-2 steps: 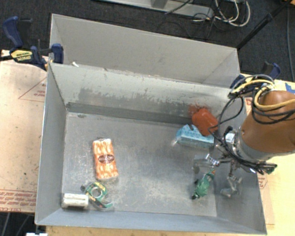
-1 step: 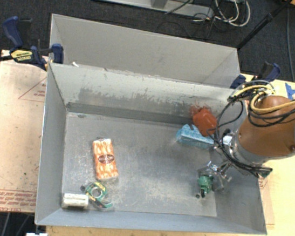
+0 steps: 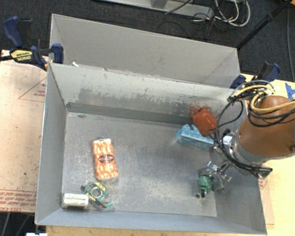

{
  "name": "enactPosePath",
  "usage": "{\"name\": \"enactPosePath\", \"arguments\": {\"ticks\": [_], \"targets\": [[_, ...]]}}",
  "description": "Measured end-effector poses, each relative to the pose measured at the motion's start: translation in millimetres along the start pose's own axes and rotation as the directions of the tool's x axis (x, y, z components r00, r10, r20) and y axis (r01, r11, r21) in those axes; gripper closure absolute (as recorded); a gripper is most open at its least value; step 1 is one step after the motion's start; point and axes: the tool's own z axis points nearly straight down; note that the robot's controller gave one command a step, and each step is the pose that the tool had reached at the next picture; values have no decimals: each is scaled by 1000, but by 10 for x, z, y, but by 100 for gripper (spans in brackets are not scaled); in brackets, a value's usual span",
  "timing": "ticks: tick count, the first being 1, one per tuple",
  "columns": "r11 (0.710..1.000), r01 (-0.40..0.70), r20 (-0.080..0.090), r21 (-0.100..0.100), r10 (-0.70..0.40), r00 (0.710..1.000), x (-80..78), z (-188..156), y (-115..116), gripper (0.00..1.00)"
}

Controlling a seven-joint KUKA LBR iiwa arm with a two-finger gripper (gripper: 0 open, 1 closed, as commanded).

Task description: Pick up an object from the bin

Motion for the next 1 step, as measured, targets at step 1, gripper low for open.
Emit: {"name": "enactPosePath", "arguments": {"ticks": [1], "targets": [[1000, 1, -1, -1, -1, 1000, 1, -23, 7, 100]]}}
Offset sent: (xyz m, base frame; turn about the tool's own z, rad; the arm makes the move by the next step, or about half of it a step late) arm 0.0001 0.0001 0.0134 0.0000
